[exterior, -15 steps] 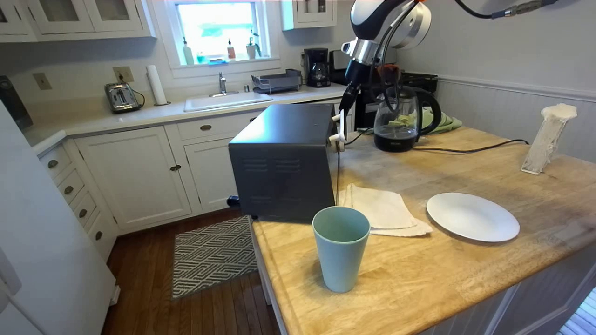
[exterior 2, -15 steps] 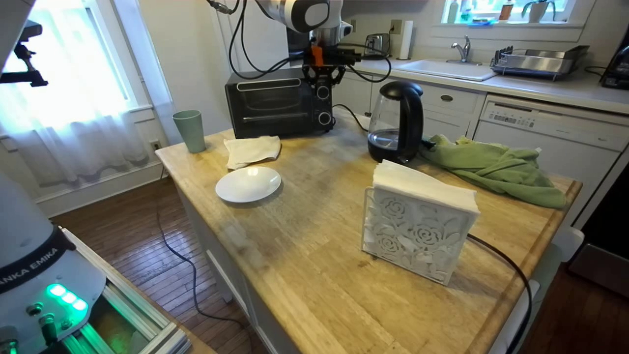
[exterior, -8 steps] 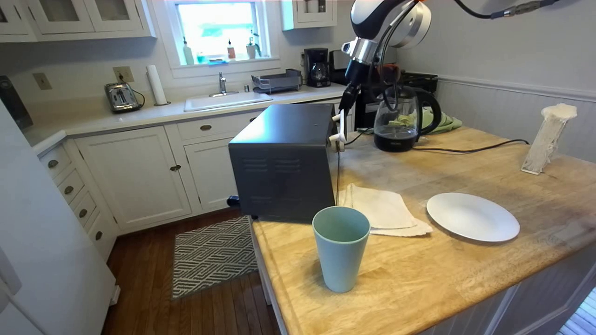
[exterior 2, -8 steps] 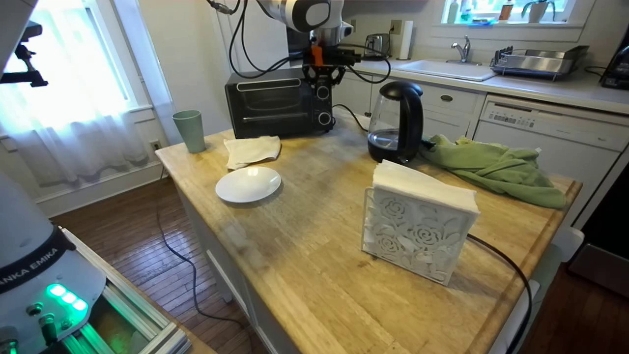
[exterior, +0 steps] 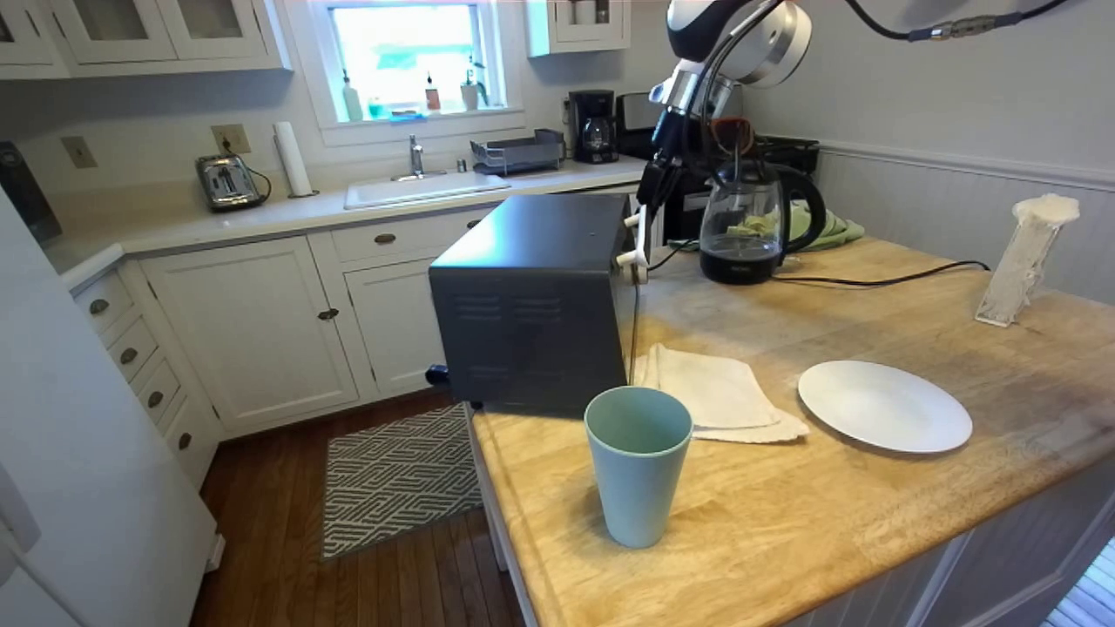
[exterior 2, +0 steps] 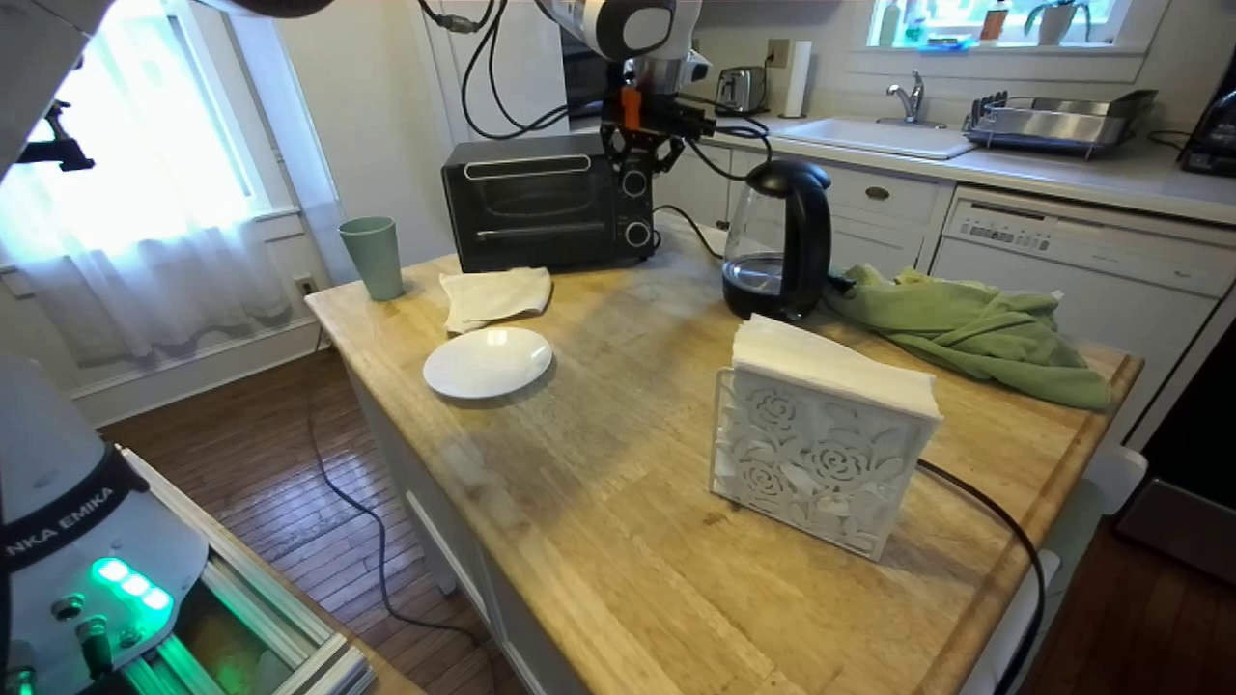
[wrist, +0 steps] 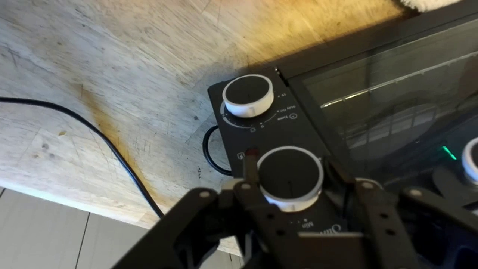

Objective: Turn the top knob to the right

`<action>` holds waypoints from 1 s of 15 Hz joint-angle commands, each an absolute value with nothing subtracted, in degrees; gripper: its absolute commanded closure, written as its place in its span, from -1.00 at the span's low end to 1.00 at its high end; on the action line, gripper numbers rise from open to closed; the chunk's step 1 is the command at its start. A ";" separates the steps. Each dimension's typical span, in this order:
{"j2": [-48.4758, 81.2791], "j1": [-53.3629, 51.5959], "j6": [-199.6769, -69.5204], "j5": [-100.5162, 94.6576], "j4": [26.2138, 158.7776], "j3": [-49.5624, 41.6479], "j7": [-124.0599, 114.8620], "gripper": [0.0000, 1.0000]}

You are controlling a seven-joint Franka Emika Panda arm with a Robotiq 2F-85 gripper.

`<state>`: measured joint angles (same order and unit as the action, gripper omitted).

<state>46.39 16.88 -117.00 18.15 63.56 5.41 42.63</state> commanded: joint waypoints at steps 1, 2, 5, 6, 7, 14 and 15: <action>49.52 19.44 -109.56 21.37 57.29 7.07 38.13 0.23; 50.06 19.79 -108.78 21.90 56.47 7.16 37.46 0.23; 51.65 20.70 -106.33 23.57 54.08 7.59 35.00 0.17; 52.10 20.94 -105.77 24.03 53.51 7.67 34.14 0.17; 52.55 21.09 -105.45 24.31 53.04 7.65 33.33 0.17; 51.60 19.78 -106.32 24.02 51.93 6.90 32.55 -0.86; 51.34 19.48 -106.48 23.53 51.72 6.75 32.89 -0.96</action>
